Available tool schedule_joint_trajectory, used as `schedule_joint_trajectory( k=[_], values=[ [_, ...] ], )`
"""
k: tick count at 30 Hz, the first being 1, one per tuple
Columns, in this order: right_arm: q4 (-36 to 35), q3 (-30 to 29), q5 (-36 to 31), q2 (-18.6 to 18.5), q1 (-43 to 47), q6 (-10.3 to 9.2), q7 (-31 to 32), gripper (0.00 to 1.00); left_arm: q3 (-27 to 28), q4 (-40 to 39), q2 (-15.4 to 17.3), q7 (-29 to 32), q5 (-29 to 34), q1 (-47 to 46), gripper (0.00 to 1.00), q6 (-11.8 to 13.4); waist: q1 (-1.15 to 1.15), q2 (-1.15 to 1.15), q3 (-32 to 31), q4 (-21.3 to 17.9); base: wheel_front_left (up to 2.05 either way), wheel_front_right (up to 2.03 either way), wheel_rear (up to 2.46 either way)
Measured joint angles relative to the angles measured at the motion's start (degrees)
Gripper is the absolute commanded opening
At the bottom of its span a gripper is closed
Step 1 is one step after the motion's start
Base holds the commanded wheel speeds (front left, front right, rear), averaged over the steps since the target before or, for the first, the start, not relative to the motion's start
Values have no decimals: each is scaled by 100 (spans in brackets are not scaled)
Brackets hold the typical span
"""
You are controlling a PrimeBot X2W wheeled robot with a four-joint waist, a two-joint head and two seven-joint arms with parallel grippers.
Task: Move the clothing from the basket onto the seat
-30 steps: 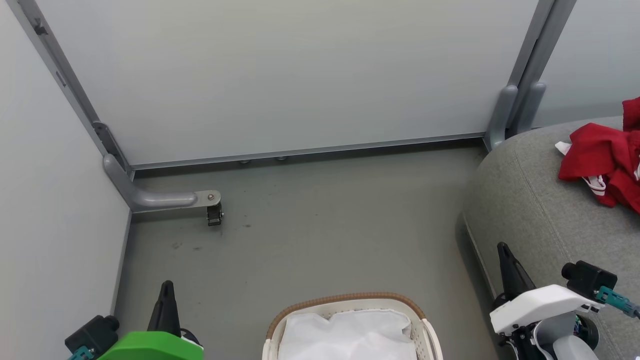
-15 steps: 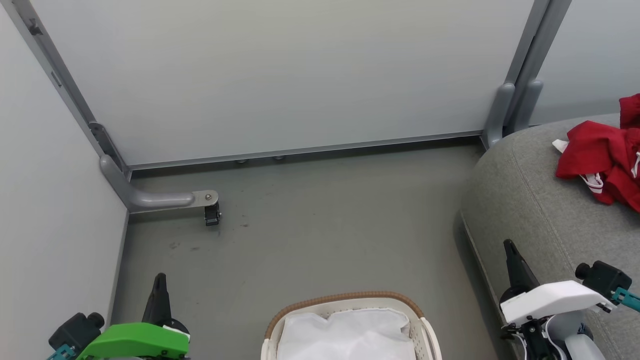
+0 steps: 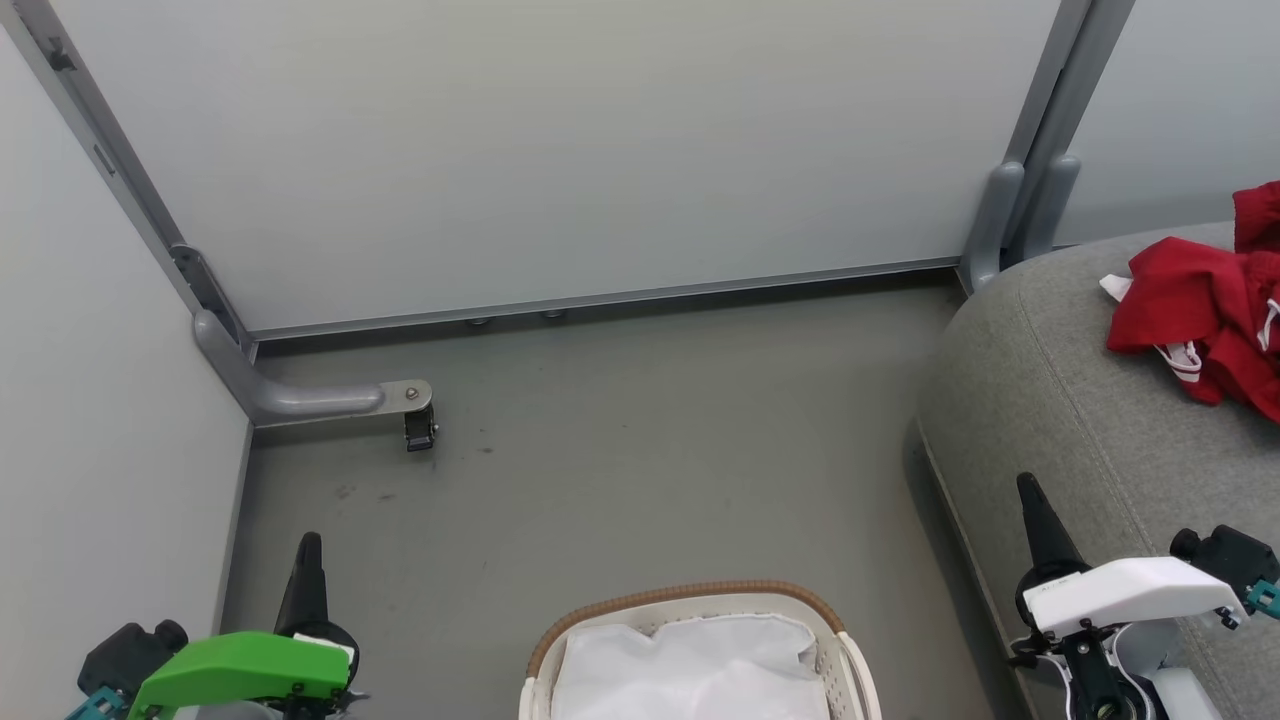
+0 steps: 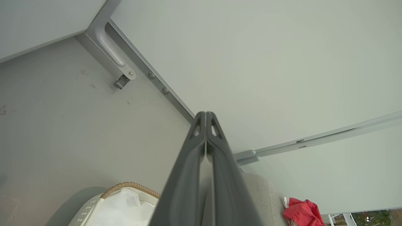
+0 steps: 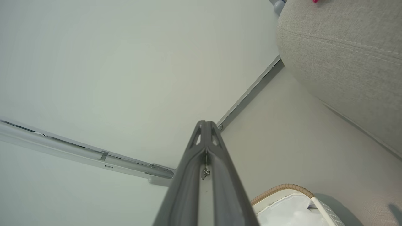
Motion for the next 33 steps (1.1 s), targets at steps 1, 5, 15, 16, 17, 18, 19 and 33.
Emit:
schedule_joint_trajectory(
  k=[1,5,15,16,17,18,19,33],
  values=[
    [-9,-8,66,0,0,0,14,0,13,-2,0,15,-68,-2,0,-2,0,0,2,-3,0,0,0],
    [-42,-30,320,-3,0,0,73,0,66,-23,0,75,-282,-26,0,-29,0,0,8,-15,0,0,0],
    [-119,-93,927,-10,0,0,232,0,160,-71,-1,229,-816,-108,0,-60,0,0,22,-44,0,0,0],
    [-124,-101,987,-10,0,0,247,0,171,-82,-1,249,-864,-113,0,-71,0,0,23,-47,0,0,0],
    [-132,-108,1038,-10,0,0,268,0,180,-87,-1,272,-907,-118,0,-71,0,0,25,-50,0,0,0],
    [-138,-113,1082,-10,0,0,274,0,190,-89,-1,276,-945,-120,0,-78,0,0,26,-53,0,0,0],
    [-145,-121,1143,-11,0,0,291,0,201,-92,-1,298,-999,-125,0,-88,0,0,28,-56,0,0,0],
    [-238,-194,1863,-16,-1,0,469,0,328,-146,-1,476,-1621,-213,0,-129,0,0,48,-96,0,0,0]
  ],
)
